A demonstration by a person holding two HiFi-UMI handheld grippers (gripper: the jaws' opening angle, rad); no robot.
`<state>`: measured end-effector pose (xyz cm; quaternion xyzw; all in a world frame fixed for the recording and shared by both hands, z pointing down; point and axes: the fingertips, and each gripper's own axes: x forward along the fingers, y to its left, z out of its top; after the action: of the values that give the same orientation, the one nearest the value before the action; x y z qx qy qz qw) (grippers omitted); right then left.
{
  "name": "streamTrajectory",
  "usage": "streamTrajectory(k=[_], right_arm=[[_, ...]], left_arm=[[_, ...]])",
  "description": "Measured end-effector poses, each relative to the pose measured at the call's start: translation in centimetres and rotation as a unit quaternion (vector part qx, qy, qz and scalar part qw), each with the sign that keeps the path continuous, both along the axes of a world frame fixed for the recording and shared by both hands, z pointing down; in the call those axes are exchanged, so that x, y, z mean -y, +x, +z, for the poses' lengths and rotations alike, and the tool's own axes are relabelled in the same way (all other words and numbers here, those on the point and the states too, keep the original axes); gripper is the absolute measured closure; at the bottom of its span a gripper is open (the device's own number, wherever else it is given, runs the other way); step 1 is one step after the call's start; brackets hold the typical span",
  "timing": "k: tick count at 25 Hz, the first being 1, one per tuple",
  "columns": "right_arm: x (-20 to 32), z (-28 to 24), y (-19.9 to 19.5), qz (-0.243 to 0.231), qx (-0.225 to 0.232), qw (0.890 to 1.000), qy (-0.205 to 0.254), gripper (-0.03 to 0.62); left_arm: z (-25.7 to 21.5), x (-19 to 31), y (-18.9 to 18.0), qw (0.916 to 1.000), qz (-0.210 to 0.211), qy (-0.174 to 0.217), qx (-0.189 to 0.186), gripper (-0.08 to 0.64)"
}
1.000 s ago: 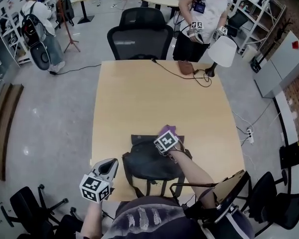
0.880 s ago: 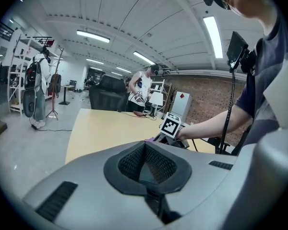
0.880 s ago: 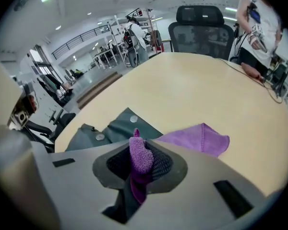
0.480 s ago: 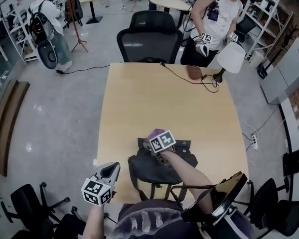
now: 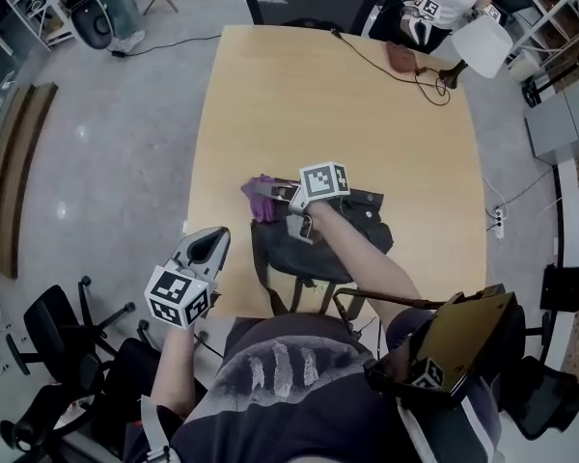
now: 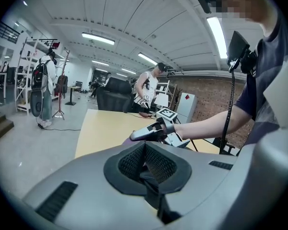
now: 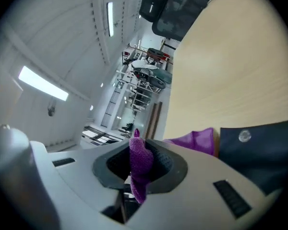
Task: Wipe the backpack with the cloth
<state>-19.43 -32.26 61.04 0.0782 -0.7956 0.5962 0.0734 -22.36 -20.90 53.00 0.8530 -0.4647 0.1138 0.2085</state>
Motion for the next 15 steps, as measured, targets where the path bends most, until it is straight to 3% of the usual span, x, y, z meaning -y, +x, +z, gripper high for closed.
streamTrajectory(k=[4,6,7,9,11,13,15], right_arm=[[-0.6,-4.4,-0.3,-0.004,0.106,0.994,-0.030,0.541],[-2.1,-5.0,-0.2,-0.027,0.125,0.991,-0.042,0.540],[-3.1,-4.5,0.2,-0.040,0.113,0.992,-0.045,0.540],[-4.8,-2.3,1.5,-0.056,0.040,0.997,-0.043,0.541],[-5.4,0.7,3.5,-0.064,-0.061,0.996,-0.014,0.540],[-5.2,3.3,5.7,-0.070,-0.149,0.986,0.033,0.541],[-4.8,5.2,8.0,-0.079,-0.225,0.968,0.081,0.541]], left_arm=[[0.3,-0.1,-0.9,1.0000,-0.006,0.000,-0.001,0.552],[0.4,-0.4,-1.4,1.0000,-0.010,-0.001,-0.001,0.552],[0.5,-0.5,-1.3,1.0000,-0.009,-0.001,-0.002,0.552],[0.6,-0.6,-0.9,1.0000,-0.004,-0.001,-0.002,0.553],[0.6,-0.4,-0.5,1.0000,0.003,0.001,-0.002,0.552],[0.7,-0.5,-0.1,1.0000,0.009,0.000,-0.002,0.552],[1.0,-0.6,0.3,0.9998,0.018,-0.003,-0.002,0.552]])
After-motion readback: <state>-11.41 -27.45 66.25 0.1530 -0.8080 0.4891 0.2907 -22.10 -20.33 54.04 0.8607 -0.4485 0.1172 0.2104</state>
